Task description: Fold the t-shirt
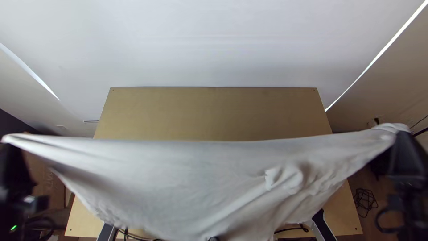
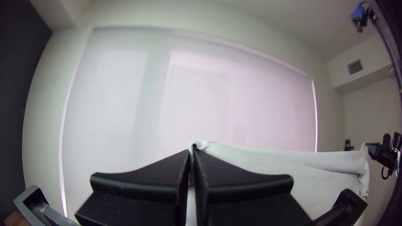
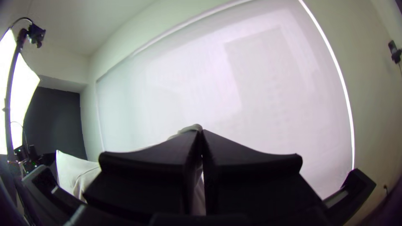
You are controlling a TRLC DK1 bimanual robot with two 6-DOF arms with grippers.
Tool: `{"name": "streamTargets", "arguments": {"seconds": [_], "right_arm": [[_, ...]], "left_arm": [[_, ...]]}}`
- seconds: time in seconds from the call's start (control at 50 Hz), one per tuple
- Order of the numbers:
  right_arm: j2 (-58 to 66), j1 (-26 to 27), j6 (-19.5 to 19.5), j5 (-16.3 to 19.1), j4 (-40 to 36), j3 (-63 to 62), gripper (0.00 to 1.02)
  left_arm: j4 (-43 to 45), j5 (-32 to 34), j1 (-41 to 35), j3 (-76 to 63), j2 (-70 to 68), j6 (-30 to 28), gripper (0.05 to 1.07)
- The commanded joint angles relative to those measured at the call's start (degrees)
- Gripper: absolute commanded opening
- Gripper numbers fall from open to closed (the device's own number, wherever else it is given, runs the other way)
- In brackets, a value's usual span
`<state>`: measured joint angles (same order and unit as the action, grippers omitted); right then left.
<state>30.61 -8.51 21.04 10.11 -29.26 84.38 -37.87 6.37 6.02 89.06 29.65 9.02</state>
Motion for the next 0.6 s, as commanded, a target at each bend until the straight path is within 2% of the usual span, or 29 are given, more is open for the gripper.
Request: {"name": "streamTargets", "arguments": {"seconds": [0.0,0.08,0.2,0.32,0.46,0.58], "right_arm": [[0.06,-0.28,4.01,1.32,0.25,-8.88,0.02],[0.24,-1.15,4.98,2.90,1.39,-16.26,0.02],[2.08,-6.25,5.51,2.72,4.47,-26.37,0.02],[4.90,-8.63,6.12,2.81,8.43,-35.51,0.02],[12.19,-11.53,7.70,2.72,19.41,-45.62,0.02],[23.09,-11.88,8.23,2.81,26.36,-47.90,0.02]], "left_arm": [[-1.51,-1.10,-1.01,-9.95,-2.23,0.92,0.08],[-1.51,-0.83,-1.45,-18.48,-4.34,0.92,0.08],[0.25,-0.83,-1.63,-29.64,-5.04,0.39,0.08],[4.29,-0.22,-1.63,-39.22,-3.90,-0.23,0.08],[11.50,0.22,-1.71,-47.13,0.76,-0.75,0.08],[18.62,0.22,-1.19,-50.30,9.11,-0.67,0.08]]}}
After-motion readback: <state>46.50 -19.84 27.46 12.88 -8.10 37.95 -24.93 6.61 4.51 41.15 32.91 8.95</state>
